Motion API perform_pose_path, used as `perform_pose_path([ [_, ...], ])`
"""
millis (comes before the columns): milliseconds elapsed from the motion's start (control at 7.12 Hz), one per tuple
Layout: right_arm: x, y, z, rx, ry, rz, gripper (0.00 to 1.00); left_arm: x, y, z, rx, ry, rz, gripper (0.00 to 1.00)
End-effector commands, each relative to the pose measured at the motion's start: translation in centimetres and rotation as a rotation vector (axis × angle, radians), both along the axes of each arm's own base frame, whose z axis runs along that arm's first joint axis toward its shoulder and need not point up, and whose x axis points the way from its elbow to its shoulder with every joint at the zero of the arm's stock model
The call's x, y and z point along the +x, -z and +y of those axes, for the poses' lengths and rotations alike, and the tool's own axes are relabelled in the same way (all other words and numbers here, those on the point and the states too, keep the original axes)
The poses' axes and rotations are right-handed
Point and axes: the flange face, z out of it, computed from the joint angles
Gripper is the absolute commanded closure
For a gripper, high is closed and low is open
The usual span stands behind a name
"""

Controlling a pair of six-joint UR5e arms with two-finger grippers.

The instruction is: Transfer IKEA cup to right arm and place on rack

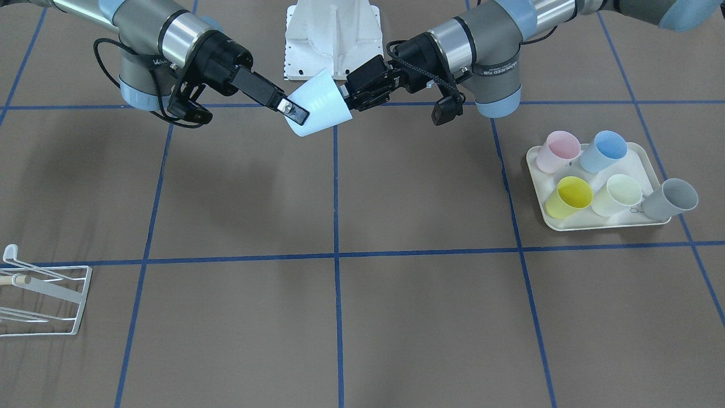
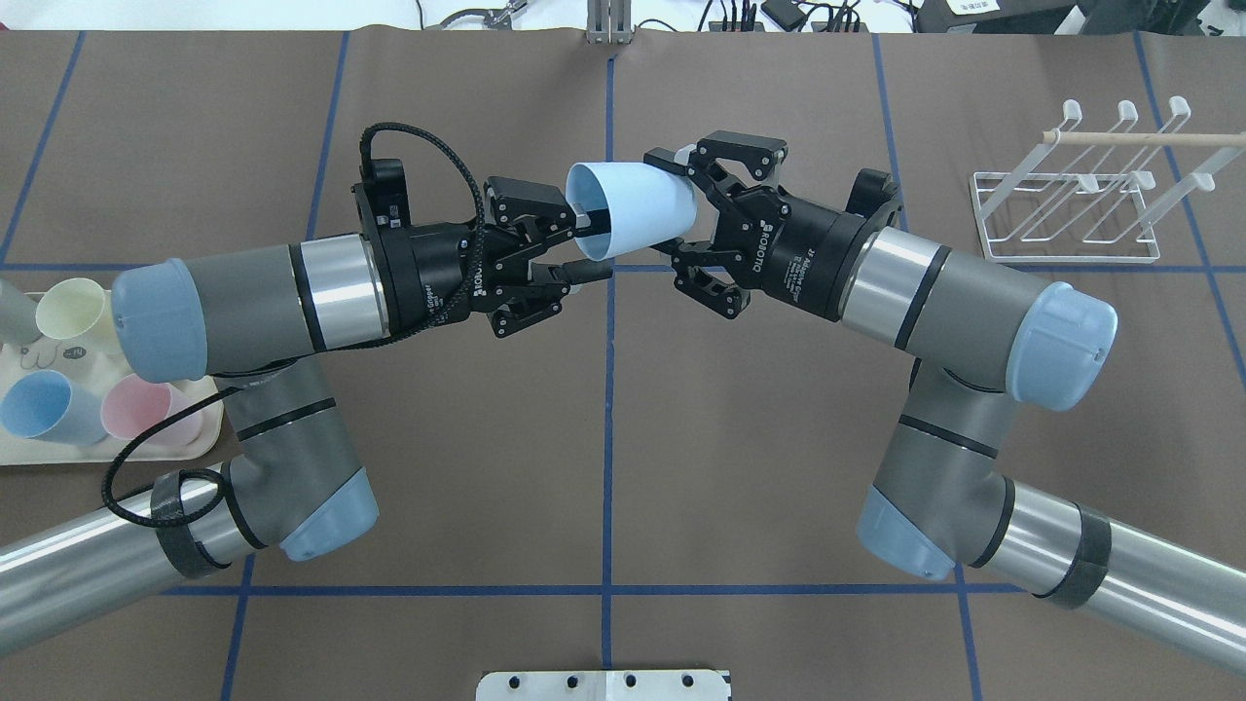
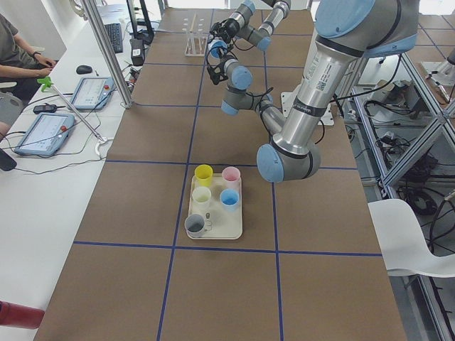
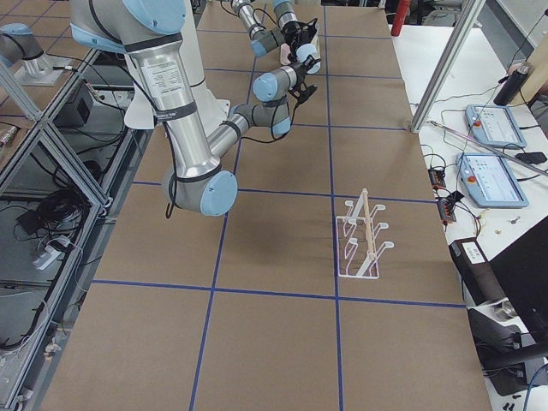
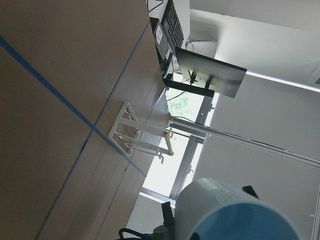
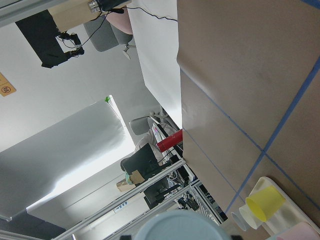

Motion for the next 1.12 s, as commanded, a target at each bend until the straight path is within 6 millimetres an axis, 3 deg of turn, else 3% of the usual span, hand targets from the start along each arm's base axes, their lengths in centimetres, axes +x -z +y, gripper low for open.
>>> perform_pose_path([
  [0, 1.3, -2.0, -0.5, -0.006, -0.017, 0.035, 1.0, -0.9, -1.5, -0.1, -0.014, 0.01, -0.026, 0.01],
  [281, 6.7, -9.1, -1.1, 0.053, -0.082, 0.235, 1.0, -1.8, -2.5, -0.8, -0.022, 0.029, -0.04, 0.01],
  [562, 14.3, -16.9, -4.4, 0.205, -0.141, 0.578, 1.0, -1.4, -3.0, -1.1, 0.033, 0.073, -0.113, 0.01],
  [702, 17.8, -19.4, -6.7, 0.25, -0.178, 0.789, 1.0, -1.1, -3.2, -1.3, 0.057, 0.089, -0.146, 0.01],
  [983, 21.9, -23.9, -8.1, 0.345, -0.232, 1.151, 1.0, -0.3, -3.2, -1.2, 0.053, 0.086, -0.183, 0.01],
])
